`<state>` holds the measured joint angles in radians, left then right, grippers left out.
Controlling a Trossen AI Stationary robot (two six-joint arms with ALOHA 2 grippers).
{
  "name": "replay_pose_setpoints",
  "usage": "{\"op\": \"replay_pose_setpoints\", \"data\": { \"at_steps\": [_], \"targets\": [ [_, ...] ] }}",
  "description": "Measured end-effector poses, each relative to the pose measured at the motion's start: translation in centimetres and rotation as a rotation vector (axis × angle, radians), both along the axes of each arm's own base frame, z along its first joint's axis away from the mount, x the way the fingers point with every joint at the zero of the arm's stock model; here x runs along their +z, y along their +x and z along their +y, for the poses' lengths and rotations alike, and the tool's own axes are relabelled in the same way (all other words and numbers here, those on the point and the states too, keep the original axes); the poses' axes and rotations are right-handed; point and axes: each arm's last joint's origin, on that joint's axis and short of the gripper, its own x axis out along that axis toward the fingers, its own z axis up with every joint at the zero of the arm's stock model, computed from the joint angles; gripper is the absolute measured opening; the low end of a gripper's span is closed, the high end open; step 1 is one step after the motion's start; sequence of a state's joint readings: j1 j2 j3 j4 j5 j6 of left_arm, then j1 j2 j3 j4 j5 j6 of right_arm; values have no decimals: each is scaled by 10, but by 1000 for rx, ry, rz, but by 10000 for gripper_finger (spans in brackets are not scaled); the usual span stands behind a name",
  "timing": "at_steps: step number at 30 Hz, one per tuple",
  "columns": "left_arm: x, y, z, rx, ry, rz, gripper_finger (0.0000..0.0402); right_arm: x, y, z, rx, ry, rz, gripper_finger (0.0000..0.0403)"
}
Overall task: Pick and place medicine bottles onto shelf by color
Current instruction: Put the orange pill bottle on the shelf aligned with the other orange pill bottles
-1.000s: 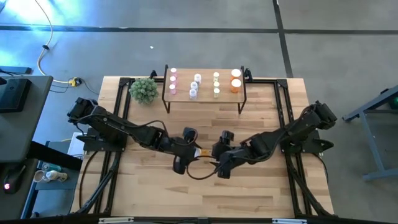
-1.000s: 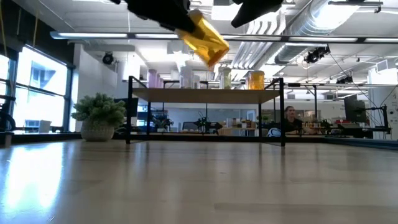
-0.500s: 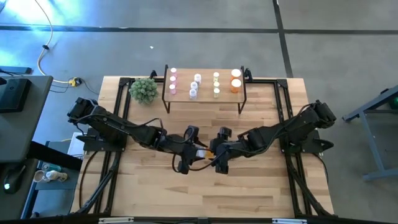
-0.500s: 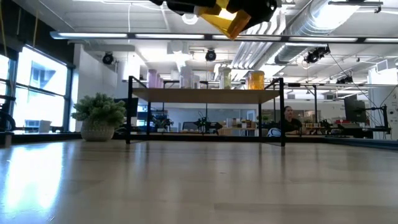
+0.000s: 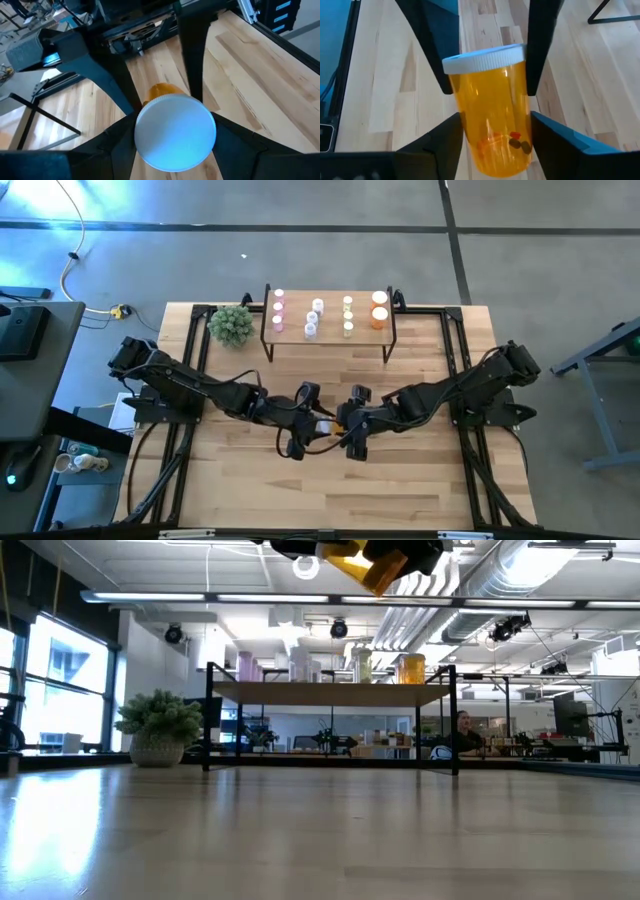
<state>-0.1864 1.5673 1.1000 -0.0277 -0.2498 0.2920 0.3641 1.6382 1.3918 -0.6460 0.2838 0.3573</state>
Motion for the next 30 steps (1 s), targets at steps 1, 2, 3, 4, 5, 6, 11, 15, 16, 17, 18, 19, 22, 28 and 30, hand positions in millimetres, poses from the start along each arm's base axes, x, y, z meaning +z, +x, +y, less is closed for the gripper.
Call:
{"op": "replay_pose_setpoints", "data": {
  "at_steps": [1, 2, 3, 4, 5, 6, 11, 15, 16, 17, 18, 19, 22, 28, 30],
  "targets": [
    [0, 0, 0, 0, 0, 0, 213, 0, 0, 0, 1, 1, 1, 208],
    [0, 0, 0, 0, 0, 1, 213, 0, 0, 0, 3, 2, 1, 202],
    [0, 0, 0, -1, -1, 1, 213, 0, 0, 0, 3, 2, 1, 196],
    [0, 0, 0, -2, -2, 1, 213, 0, 0, 0, 4, 1, 1, 192],
    [0, 0, 0, -2, -2, 1, 213, 0, 0, 0, 5, 0, 1, 188],
    [0, 0, 0, -2, -2, 1, 213, 0, 0, 0, 5, 0, 1, 186],
    [0, 0, 0, -1, -2, -1, 213, 0, 0, 0, 5, 1, 0, 185],
    [0, 0, 0, -1, -1, -2, 214, 0, 0, 0, 3, 3, 0, 184],
    [0, 0, 0, -1, -1, -2, 214, 0, 0, 0, 3, 3, 0, 184],
    [0, 0, 0, -1, -2, -2, 214, 0, 0, 0, 2, 3, 0, 184],
    [0, 0, 0, -2, -2, -2, 214, 0, 0, 0, 2, 3, 0, 184],
    [0, 0, 0, -2, -2, -2, 215, 0, 0, 0, 2, 4, -1, 184],
    [0, 0, 0, -1, -1, -5, 224, 0, 0, 0, 1, 5, 0, 184],
    [0, 0, 0, 1, -1, -6, 257, 0, 0, 0, -4, 9, 2, 183],
    [0, 0, 0, 5, 2, -5, 267, 0, 0, 0, -5, 11, 1, 183]
  ]
}}
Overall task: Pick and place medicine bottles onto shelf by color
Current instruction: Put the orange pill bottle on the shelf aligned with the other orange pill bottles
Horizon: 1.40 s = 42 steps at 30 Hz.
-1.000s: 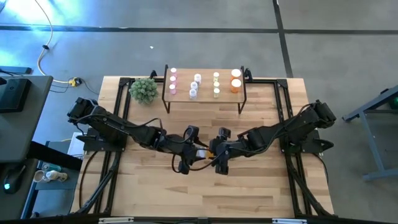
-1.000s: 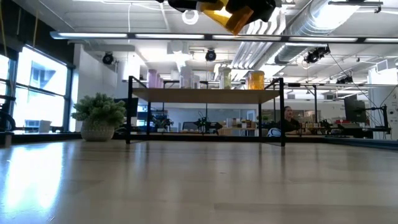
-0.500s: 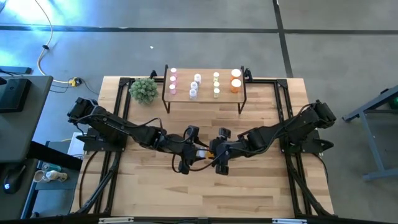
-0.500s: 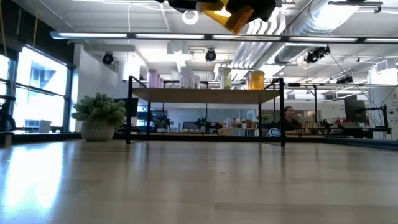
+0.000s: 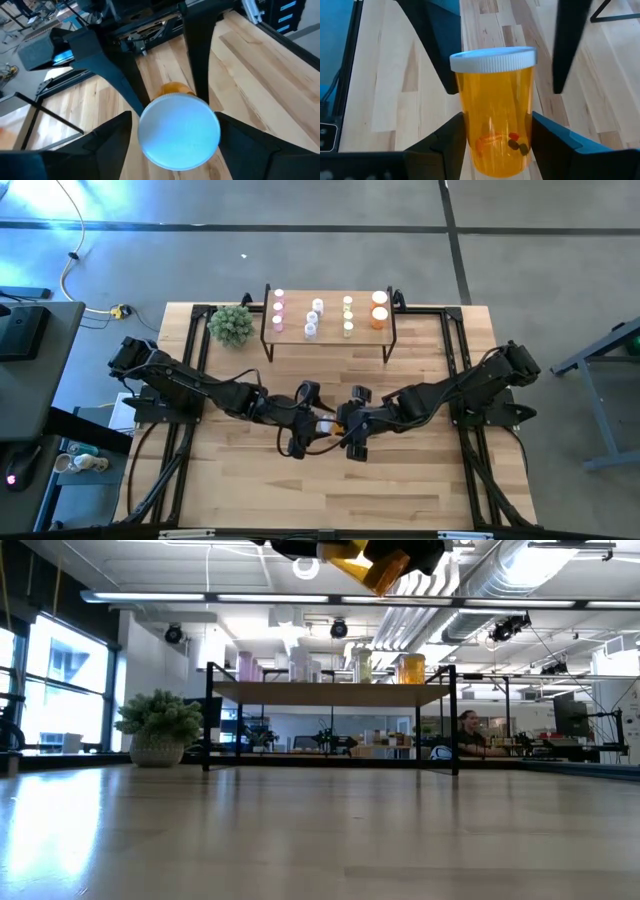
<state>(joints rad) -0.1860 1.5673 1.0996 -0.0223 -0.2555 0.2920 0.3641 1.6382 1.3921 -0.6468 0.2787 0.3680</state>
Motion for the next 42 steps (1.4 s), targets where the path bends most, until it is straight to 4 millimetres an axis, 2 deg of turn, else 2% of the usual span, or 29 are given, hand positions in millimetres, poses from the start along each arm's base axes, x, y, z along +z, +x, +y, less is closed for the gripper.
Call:
{"op": "replay_pose_setpoints", "data": {
  "at_steps": [9, 18, 29, 39, 42],
  "targets": [
    [-1, -1, -1, 33, 27, 7, 278, 1, -5, -2, -1, -17, 32, 183],
    [2, -6, -5, 71, 108, 19, 278, 16, -20, -9, -50, -35, 19, 183],
    [15, -22, 2, 131, 130, 49, 278, 51, -53, -26, -159, -127, -68, 183],
    [34, -40, 6, 131, 99, 32, 278, 88, -96, -47, -261, -300, -195, 183],
    [27, -42, 12, 91, 36, 55, 278, 94, -112, -52, -320, -376, -201, 183]
  ]
}}
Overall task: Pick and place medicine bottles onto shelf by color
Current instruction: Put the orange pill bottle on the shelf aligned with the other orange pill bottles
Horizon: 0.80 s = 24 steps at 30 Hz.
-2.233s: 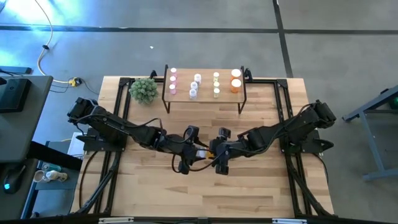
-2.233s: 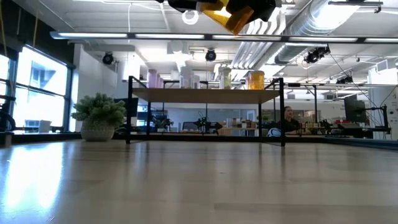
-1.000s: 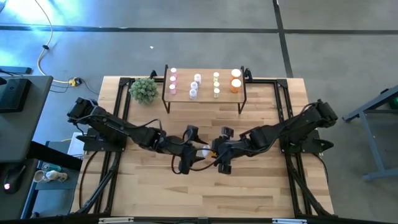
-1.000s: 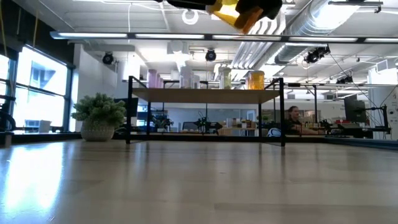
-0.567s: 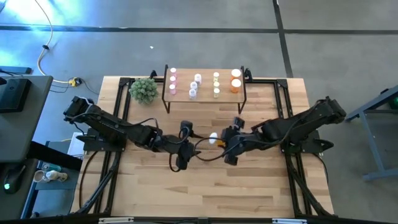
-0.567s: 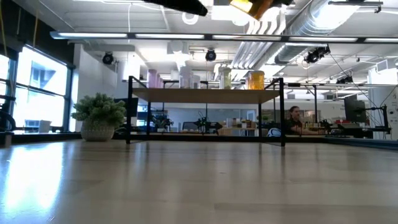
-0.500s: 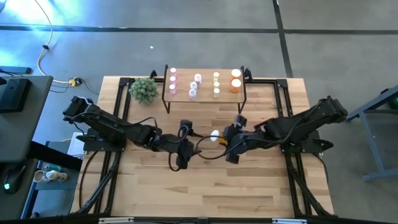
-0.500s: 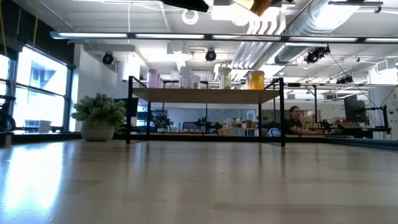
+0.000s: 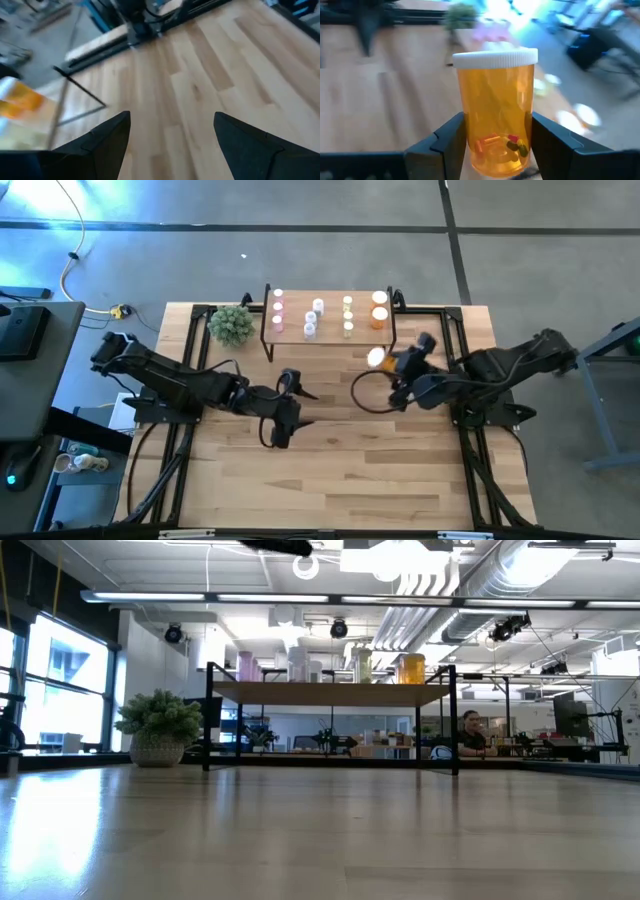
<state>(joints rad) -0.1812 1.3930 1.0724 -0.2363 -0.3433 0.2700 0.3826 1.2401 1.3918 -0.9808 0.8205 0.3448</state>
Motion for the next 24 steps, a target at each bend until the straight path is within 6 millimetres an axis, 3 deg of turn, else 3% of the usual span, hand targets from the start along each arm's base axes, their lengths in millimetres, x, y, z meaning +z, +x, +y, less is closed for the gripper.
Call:
{"op": "replay_pose_setpoints", "data": {
  "at_steps": [6, 16, 24],
  "targets": [
    [-23, 0, 24, 19, -124, 4, 278, -11, -23, -1, -174, -79, -8, 183],
    [-29, 2, 50, 102, -148, -76, 278, -93, -44, -4, -318, -1, -102, 183],
    [-28, 2, 52, 106, -145, -88, 278, -141, -39, -2, -364, 19, -307, 183]
  ]
}}
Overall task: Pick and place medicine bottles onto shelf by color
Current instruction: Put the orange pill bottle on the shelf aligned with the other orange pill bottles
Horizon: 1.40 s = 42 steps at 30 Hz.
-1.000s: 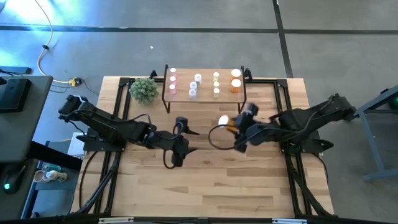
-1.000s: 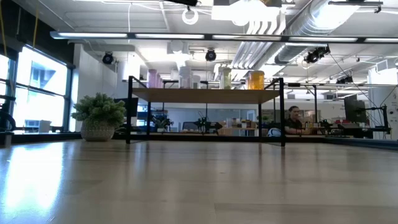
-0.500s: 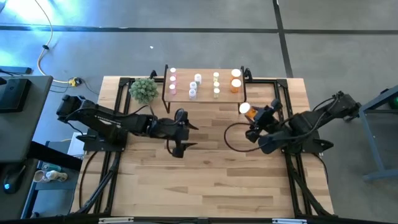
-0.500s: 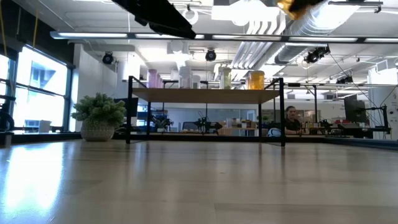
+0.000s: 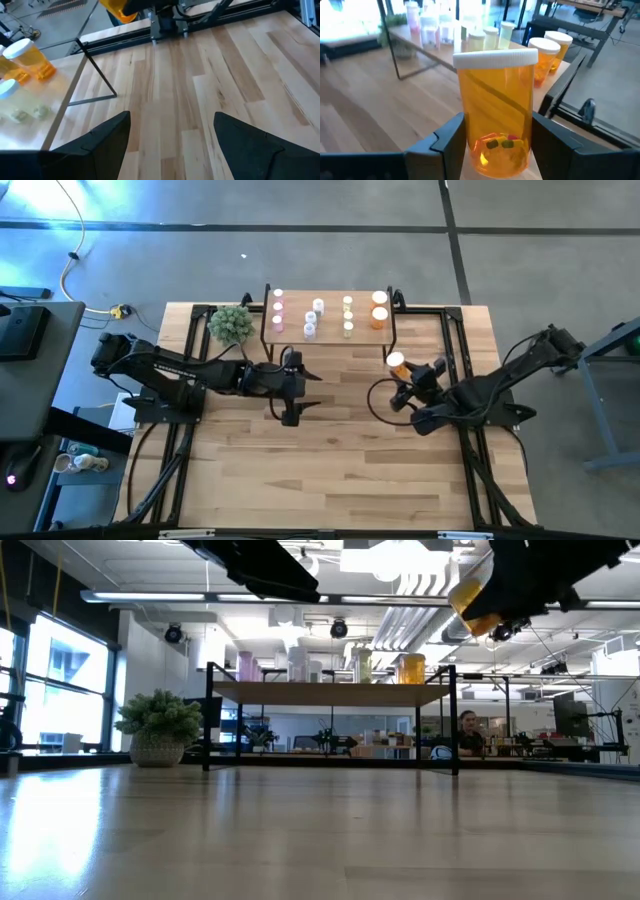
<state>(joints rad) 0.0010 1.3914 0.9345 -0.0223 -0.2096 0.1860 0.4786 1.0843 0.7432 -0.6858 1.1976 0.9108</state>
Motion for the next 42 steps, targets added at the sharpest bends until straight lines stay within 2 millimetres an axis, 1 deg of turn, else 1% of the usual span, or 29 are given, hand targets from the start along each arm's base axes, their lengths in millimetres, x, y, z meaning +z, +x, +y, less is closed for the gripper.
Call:
{"op": "replay_pose_setpoints", "data": {
  "at_steps": [5, 11, 13, 16, 20, 22, 25, 28, 32, 37, 42],
  "targets": [
    [1, -2, 1, 26, 40, 9, 278, -17, 8, 1, -37, 10, -168, 183],
    [21, -16, 6, 68, 82, -40, 278, -35, 22, -7, -115, -17, -280, 183],
    [26, -22, 9, 62, 67, -52, 278, -40, 27, -10, -136, -21, -296, 183],
    [30, -30, 17, 46, -5, -74, 278, -45, 39, -10, -154, -26, -306, 183],
    [18, -41, 31, 62, -106, -114, 278, -51, 58, -9, -175, -55, -295, 183],
    [9, -47, 36, 77, -139, -140, 278, -55, 65, -11, -216, -82, -290, 183],
    [-3, -54, 39, 60, -161, -175, 278, -63, 73, -13, -295, -124, -293, 183],
    [-14, -60, 38, 40, -176, -179, 278, -72, 81, -18, -338, -142, -283, 184],
    [-19, -63, 37, 33, -177, -187, 278, -80, 94, -28, -382, -161, -253, 184],
    [-19, -63, 37, 22, -152, -184, 278, -80, 109, -41, -458, -186, -247, 184],
    [-19, -63, 37, 16, -135, -181, 278, -75, 115, -49, -507, -187, -278, 184]
  ]
}}
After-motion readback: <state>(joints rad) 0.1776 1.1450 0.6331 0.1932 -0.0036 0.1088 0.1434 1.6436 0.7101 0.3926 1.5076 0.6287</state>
